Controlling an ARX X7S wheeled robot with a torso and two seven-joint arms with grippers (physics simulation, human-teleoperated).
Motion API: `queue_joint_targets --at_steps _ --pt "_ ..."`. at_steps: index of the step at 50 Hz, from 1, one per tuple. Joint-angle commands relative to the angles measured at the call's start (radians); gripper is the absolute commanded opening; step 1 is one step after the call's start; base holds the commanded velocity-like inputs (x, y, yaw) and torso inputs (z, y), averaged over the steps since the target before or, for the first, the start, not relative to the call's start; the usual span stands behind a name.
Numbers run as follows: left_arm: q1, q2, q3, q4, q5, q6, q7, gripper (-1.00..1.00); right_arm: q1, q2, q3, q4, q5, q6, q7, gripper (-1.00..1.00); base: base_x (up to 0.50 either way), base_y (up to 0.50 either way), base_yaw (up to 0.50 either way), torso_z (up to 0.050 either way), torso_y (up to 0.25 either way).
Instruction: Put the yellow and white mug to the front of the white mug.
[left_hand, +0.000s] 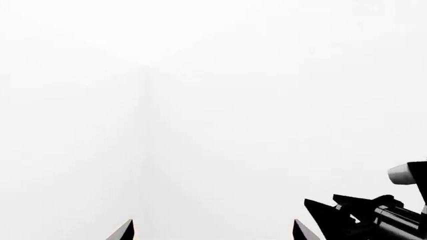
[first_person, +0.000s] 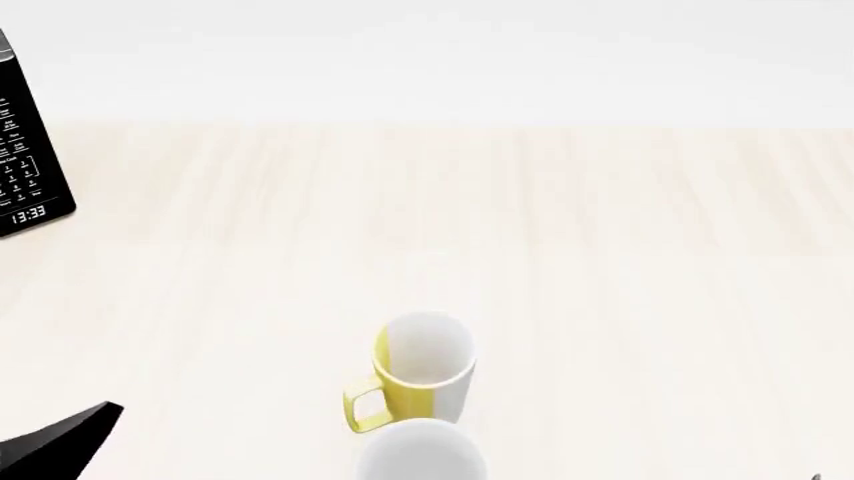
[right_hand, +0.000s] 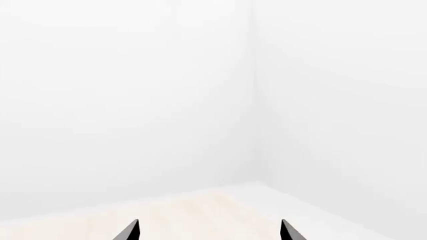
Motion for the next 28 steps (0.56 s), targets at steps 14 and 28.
queue_joint_targets --at_steps 14,28 --pt "0.206 0.131 -0.130 0.179 0.096 0.142 -0.247 1.00 -0.044 0.006 -0.043 -0.093 -0.100 -0.005 0.012 1.00 0.00 0.00 0.00 0.000 0.000" --pt "0.275 0.206 -0.182 0.235 0.146 0.213 -0.328 1.00 -0.082 -0.003 -0.060 -0.137 -0.202 -0.044 0.031 1.00 0.00 0.00 0.00 0.000 0.000"
